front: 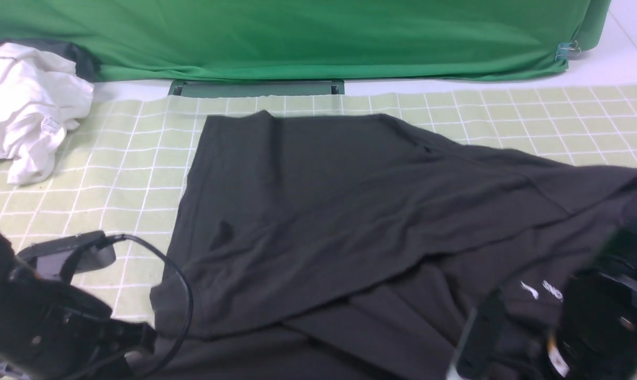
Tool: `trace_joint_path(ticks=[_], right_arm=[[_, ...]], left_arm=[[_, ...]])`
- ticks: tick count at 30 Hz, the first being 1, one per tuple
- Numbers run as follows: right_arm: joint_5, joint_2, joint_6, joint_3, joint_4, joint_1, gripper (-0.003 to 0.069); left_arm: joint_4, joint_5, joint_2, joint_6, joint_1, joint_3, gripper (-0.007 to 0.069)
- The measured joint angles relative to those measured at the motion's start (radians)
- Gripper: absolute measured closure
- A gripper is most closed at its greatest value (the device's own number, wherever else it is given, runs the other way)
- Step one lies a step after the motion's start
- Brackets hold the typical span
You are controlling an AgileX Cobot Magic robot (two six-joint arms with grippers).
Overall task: Fold a long-sleeved shirt over a green coffee tablecloth.
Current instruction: 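Fold the black garment in half by bringing its near edge over to the far edge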
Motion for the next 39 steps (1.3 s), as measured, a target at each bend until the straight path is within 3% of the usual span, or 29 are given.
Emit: trace_joint_path(ticks=[8,16,27,39], right_arm=[[0.018,-0.127,0.002,0.012,0.003,0.0,0.0631],[0.065,-0.128,0.077,-0.163,-0.113,-0.008,0.0631],[0.039,0.091,0.052,-0.443,-0.13,-0.235,0.0631],[0.082,0.446,0.029,-0.878,-0.13,-0.389,0.0631]], left_arm=[[-0.002,0.047,-0.074,-0.008,0.0,0.007,0.0601],[0.015,0.073,-0.065,-0.08,0.0,-0.209,0.0601],[0.012,-0.04,0.236,-0.097,0.028,-0.469,0.0601],[0.023,-0.064,0.615,-0.103,0.044,-0.783,0.0601]])
